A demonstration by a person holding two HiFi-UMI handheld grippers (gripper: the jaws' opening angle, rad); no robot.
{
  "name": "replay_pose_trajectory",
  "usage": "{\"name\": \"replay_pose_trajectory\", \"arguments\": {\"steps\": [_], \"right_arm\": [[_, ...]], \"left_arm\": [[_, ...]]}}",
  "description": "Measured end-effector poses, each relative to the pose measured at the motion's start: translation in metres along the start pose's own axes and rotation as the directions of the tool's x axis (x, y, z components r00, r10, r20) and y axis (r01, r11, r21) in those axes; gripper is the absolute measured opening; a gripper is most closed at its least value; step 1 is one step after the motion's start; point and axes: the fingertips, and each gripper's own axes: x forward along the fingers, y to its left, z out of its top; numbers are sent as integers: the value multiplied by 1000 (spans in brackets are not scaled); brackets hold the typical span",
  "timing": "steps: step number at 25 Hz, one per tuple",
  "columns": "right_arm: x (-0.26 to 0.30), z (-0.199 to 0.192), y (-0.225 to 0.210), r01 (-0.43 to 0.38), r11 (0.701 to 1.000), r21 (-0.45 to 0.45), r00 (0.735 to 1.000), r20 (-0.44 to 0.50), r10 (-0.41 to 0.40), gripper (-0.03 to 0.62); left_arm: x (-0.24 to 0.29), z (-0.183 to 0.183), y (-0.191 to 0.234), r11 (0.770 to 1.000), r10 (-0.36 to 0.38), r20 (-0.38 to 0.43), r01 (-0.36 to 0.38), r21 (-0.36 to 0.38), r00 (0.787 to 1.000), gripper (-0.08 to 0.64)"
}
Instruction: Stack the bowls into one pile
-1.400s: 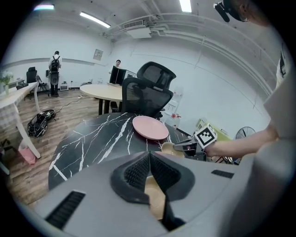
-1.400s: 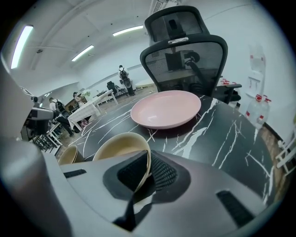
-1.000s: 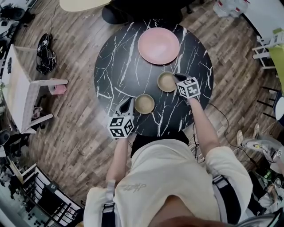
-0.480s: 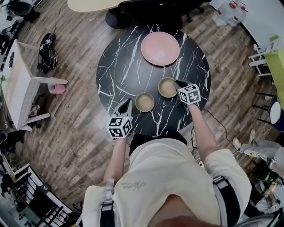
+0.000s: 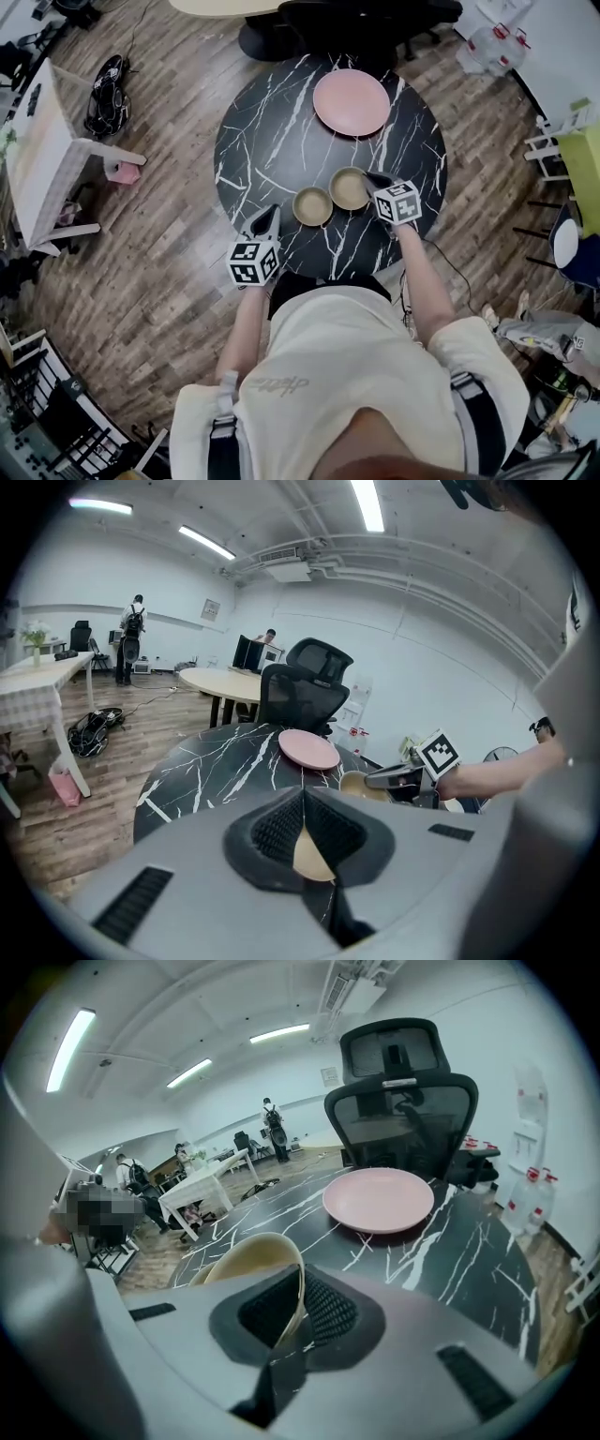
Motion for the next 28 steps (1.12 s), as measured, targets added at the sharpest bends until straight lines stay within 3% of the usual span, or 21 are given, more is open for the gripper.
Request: {"name": "replay_pose_trajectory", "arguments": {"steps": [14, 28], "right_arm": [[24, 6, 70, -76, 995, -66, 997, -23, 75, 25], [48, -12, 102, -91, 994, -60, 994, -62, 87, 25]], "left_arm": [[-25, -10, 25, 1000, 5, 10, -5, -19, 1000, 21], [-26, -23, 52, 999, -38, -22, 38, -10, 999, 21]]}}
